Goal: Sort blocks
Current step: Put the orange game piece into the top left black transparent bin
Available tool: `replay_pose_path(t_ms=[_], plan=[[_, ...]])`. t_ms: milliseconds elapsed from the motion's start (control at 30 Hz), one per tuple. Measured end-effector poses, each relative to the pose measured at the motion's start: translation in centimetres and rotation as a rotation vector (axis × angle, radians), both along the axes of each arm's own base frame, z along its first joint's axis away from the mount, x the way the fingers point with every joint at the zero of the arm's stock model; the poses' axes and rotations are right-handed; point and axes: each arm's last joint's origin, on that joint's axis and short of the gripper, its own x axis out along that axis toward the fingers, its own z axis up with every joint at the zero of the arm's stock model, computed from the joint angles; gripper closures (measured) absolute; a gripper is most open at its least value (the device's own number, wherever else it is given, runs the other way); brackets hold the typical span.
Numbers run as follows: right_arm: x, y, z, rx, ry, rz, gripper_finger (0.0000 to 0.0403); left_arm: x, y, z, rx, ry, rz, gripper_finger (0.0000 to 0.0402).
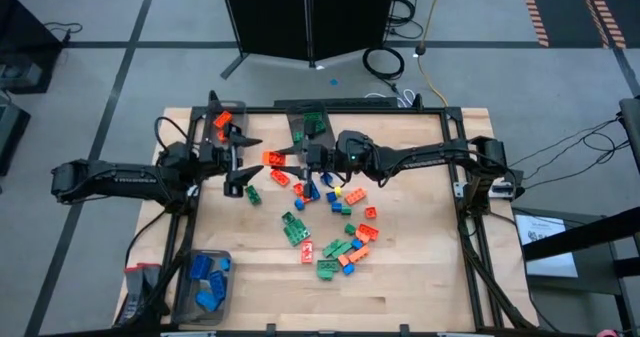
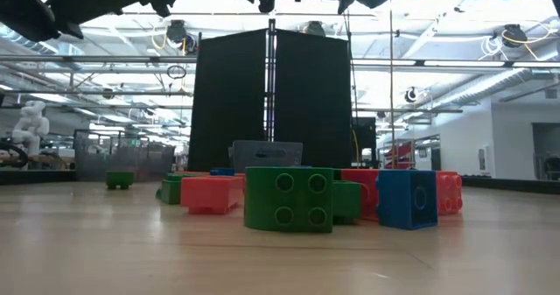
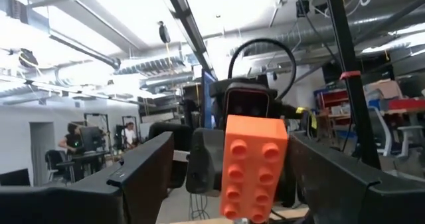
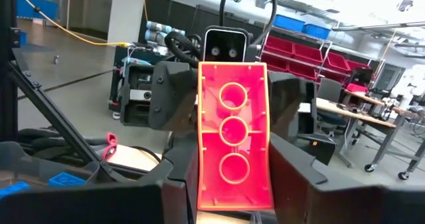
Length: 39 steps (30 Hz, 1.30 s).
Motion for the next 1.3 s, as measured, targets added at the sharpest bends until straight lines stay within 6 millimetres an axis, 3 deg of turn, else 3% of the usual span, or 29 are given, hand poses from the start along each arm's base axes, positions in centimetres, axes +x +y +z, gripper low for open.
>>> replay_pose_path(t_ms=[300, 633, 1000, 1300], plan=[[0.0, 0.0, -0.1, 0.001, 0.009, 0.0, 0.029, 1.2, 0.2, -0.3, -0.006, 0.047, 0.001, 0.0104], [0.0, 0.0, -0.2, 0.002, 0.025, 0.0, 0.029, 1.2, 0.1, -0.1, 0.038, 0.023, -0.026, 0.0115], [0.0, 0.0, -0.2, 0.002, 0.025, 0.0, 0.029, 1.4, -0.1, -0.4, 0.061, 0.039, -0.026, 0.0188], [0.0, 0.1, -0.5, -0.001, 0.051, 0.037, 0.029, 1.4, -0.1, -0.4, 0.094, 0.038, -0.04, 0.0275]])
